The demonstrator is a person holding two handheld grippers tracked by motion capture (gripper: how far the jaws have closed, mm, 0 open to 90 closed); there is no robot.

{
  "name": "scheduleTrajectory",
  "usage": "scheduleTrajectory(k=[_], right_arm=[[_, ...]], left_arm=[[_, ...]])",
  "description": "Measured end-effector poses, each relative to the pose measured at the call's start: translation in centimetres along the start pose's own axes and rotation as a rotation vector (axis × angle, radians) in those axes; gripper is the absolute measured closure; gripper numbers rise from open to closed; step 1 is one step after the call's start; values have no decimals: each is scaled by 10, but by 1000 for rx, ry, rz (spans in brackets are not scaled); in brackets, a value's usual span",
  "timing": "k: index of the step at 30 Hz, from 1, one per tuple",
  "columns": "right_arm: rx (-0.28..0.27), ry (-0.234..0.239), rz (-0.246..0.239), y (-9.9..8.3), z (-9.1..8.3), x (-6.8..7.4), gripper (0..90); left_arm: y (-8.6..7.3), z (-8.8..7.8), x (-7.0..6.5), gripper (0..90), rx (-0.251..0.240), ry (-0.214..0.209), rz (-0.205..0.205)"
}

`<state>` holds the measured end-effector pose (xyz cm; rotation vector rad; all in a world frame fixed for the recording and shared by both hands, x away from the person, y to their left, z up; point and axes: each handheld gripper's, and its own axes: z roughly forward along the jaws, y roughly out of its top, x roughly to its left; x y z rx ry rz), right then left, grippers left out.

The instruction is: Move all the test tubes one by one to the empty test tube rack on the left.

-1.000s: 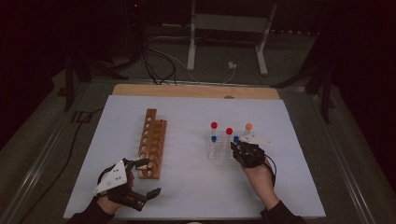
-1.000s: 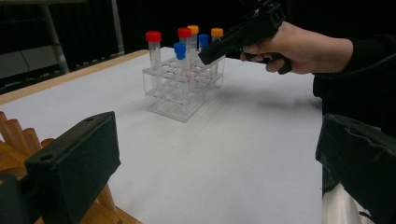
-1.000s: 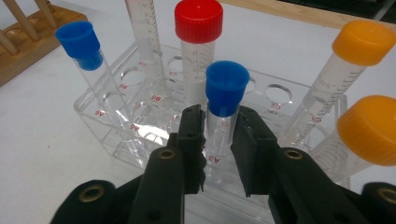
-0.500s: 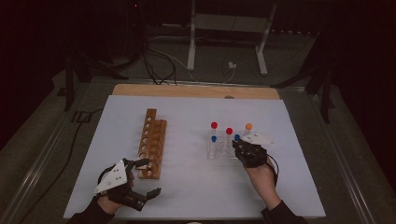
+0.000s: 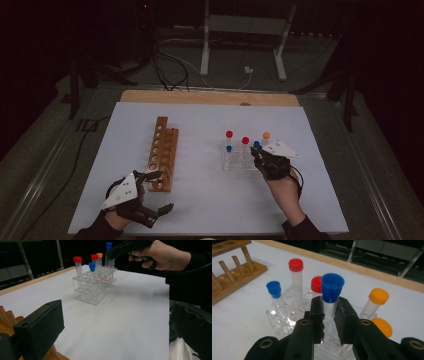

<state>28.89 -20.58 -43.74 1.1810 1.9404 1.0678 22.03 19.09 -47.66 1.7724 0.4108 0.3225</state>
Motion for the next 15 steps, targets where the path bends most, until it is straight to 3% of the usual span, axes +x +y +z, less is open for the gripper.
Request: scheduleTrajectory(k=[8, 11, 15], right_arm=[[-33, 5, -20, 6, -14, 4, 767], [-44, 19, -33, 9, -19, 7, 767], [-54, 57, -51, 12, -25, 14, 767]], left_arm=[[2, -1, 1, 5, 8, 47, -16], [4, -1, 2, 5, 5, 29, -30], [7, 0, 2, 5, 12, 18, -19]])
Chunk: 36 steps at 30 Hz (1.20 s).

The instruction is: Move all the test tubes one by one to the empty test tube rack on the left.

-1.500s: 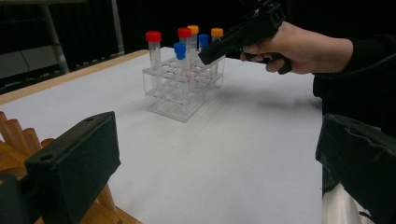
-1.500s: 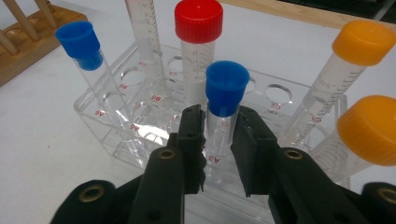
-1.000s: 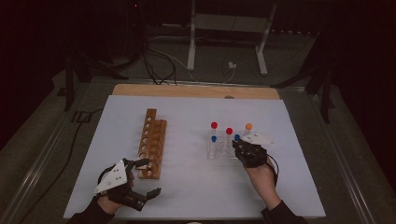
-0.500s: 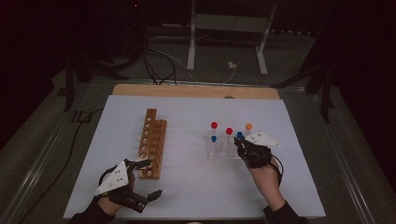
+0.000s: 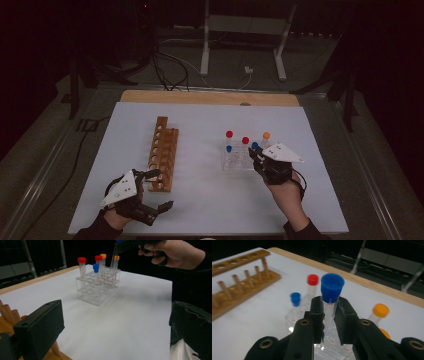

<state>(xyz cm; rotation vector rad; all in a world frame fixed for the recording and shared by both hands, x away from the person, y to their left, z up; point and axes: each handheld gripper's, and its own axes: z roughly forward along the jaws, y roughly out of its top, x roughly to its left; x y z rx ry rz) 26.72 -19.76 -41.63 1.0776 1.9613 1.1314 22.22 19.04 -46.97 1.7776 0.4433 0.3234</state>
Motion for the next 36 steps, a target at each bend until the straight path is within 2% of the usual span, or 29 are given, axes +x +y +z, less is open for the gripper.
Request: scheduleTrajectory(k=[5, 9, 10, 13, 14, 17, 18, 19, 21, 22, 26, 36], right_arm=[[11, 63, -27, -1, 0, 14, 767], [30, 119, -53, -4, 2, 24, 766], [35, 134, -53, -4, 2, 26, 766], [43, 167, -71, -7, 3, 32, 767], [46, 180, -74, -8, 3, 34, 766], [49, 203, -83, -9, 3, 39, 767], [53, 223, -100, -10, 4, 43, 767], [52, 231, -108, -11, 4, 46, 767], [52, 241, -124, -11, 3, 50, 767], [52, 249, -127, -12, 3, 51, 768], [55, 283, -131, -12, 2, 58, 767], [67, 360, -148, -15, 1, 73, 767]], left_arm=[[8, 1, -2, 5, -19, -6, 3], [15, 3, -2, 5, 3, -16, -17], [19, 5, -3, 5, 14, -32, -20], [25, 9, -5, 5, 26, -52, -13], [28, 11, -6, 5, 29, -45, -13], [32, 15, -6, 5, 39, -60, -17], [35, 18, -7, 5, 49, -54, -17], [39, 23, -8, 5, 73, -70, -10], [42, 27, -10, 5, 78, -67, 2], [43, 30, -10, 5, 82, -75, -8], [50, 40, -12, 5, 97, -101, -3], [61, 58, -9, 14, 89, -134, -27]])
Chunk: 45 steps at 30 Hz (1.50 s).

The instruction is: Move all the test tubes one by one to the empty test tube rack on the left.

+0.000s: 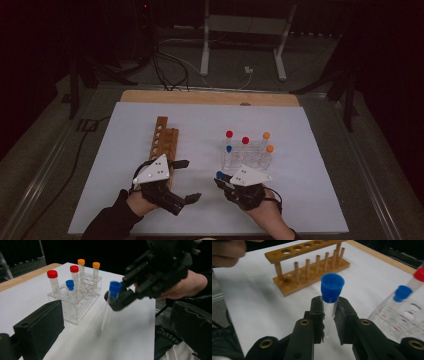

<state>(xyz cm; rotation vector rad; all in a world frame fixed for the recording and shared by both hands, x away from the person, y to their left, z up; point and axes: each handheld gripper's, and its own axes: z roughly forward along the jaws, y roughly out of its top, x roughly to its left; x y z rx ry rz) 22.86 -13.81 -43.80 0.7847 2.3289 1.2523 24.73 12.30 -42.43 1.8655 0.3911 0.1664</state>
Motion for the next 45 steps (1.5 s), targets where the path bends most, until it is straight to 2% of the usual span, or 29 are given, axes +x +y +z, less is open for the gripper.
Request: scheduleTrajectory(k=[3, 9, 12, 16, 24, 39, 42, 45], right_arm=[[4, 11, -2, 0, 1, 2, 767], [7, 34, -10, 0, 4, 7, 767], [6, 40, -18, 1, 4, 10, 767], [5, 43, -18, 1, 4, 10, 767], [8, 48, -17, 1, 5, 10, 767], [5, 54, -16, 1, 5, 11, 767], [7, 57, -11, 1, 5, 11, 767], [6, 59, -10, 1, 5, 10, 766]], left_arm=[[2, 2, 2, 19, -4, -5, -6], [7, 11, 2, 77, 1, -27, 14], [8, 19, 3, 148, 9, -33, 16], [8, 25, 4, 177, 24, -38, 17], [7, 33, 2, 402, 37, -52, 29], [8, 44, 1, 728, 66, -79, 53], [8, 44, 1, 757, 69, -68, 70], [8, 43, 2, 768, 66, -65, 69]])
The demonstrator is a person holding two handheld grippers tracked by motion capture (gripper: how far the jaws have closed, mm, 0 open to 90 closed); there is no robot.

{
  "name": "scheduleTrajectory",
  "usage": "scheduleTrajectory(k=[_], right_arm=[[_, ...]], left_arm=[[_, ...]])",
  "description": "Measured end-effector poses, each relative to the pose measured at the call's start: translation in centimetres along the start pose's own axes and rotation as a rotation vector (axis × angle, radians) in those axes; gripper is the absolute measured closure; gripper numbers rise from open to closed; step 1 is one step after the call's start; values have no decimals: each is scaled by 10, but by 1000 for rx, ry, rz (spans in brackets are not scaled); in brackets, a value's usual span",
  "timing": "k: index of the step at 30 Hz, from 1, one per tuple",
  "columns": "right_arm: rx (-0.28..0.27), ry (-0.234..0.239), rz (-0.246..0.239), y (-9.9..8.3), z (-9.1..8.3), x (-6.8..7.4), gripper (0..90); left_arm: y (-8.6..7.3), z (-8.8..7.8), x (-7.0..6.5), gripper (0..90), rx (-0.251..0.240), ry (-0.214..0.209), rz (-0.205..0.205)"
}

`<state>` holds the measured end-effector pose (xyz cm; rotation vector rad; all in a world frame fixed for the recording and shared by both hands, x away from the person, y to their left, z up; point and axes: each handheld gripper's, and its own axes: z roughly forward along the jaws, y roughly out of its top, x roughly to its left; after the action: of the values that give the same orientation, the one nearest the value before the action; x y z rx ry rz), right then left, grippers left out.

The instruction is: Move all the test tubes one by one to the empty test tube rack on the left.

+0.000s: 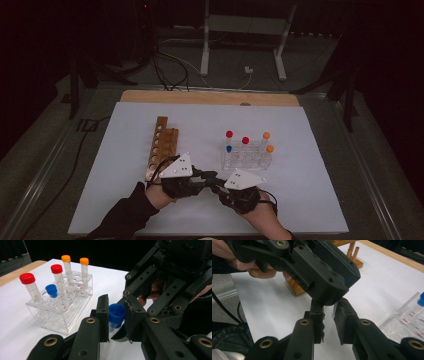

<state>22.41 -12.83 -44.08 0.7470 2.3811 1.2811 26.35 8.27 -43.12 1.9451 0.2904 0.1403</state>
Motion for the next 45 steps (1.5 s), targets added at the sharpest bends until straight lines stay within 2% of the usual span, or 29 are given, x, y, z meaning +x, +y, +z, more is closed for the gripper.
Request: scheduleTrajectory(k=[3, 9, 15, 18, 19, 22, 24, 31, 32, 36, 45], right_arm=[[-8, 3, 3, 0, 0, -1, 757], [-15, -4, 16, -1, 0, -4, 592], [-47, -19, 50, -2, -2, -10, 403], [-47, -11, 51, -1, -2, -11, 303], [-47, -11, 51, -1, -2, -11, 303], [-55, 3, 51, -1, -2, -11, 185], [-57, 9, 46, 0, -3, -10, 145], [-82, 42, 60, 1, -4, -13, 129], [-83, 46, 58, 1, -4, -14, 74], [-89, 62, 63, 0, -5, -15, 23], [-110, 79, 74, 0, -7, -17, 18]], left_arm=[[0, -1, 1, 771, -5, 0, -4], [3, -8, 8, 773, -7, 26, -7], [6, -16, 15, 774, -11, 60, -9], [10, -21, 21, 773, -6, 85, -3], [10, -21, 21, 773, -6, 85, -3], [13, -27, 27, 773, -6, 116, 3], [15, -29, 29, 773, -5, 118, 3], [23, -44, 45, 773, -25, 174, -3], [23, -46, 48, 773, -25, 183, -4], [25, -54, 59, 773, -28, 224, -18], [33, -73, 84, 773, -42, 303, -41]])
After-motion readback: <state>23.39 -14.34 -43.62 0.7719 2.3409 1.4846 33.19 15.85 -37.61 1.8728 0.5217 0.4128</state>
